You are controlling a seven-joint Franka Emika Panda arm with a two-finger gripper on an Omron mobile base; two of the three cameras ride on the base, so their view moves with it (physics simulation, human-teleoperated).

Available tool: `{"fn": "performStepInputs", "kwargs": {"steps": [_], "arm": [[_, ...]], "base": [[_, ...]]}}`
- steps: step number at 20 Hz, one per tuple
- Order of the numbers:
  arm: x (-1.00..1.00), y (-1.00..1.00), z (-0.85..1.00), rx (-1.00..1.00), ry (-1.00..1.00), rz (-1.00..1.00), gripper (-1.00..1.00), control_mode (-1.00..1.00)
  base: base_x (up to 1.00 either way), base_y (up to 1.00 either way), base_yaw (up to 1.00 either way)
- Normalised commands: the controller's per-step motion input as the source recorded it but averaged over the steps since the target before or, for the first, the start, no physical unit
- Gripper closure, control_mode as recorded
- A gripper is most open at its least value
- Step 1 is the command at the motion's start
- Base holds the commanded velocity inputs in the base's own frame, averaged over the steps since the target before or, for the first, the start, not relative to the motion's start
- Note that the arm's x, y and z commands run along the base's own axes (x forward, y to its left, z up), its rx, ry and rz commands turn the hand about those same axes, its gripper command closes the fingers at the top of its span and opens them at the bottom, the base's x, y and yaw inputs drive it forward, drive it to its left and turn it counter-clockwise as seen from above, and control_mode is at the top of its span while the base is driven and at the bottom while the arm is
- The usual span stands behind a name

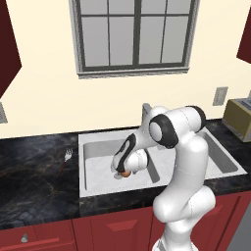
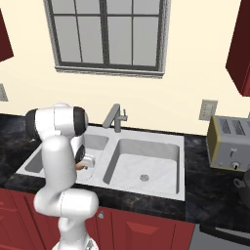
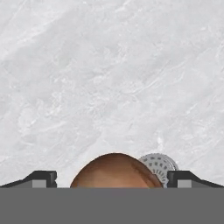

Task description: Turn on the sink faucet. Then move the onion from the counter to the sink. Turn off the sink. Move the vegetable from the sink to the pot next to the stove. Finally move the pot to the front left burner.

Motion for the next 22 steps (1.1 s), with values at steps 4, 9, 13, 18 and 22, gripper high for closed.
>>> {"fn": "performStepInputs", "kwargs": {"steps": [4,9,13,18,22], "arm": [[0.00,0.00,-0.22,0.00,-0.01,0.00,-1.00,-1.00],[0.00,0.00,-0.18,0.00,-0.05,0.00,-1.00,-1.00],[0.00,0.00,-0.19,0.00,-0.08,0.00,-1.00,-1.00],[0.00,0.00,-0.22,0.00,-0.07,0.00,-1.00,-1.00],[0.00,0.00,-0.24,-0.01,-0.04,0.00,-1.00,-1.00]], "base": [[0.00,0.00,0.00],[0.00,0.00,0.00],[0.00,0.00,0.00],[0.00,0.00,0.00],[0.00,0.00,0.00]]}}
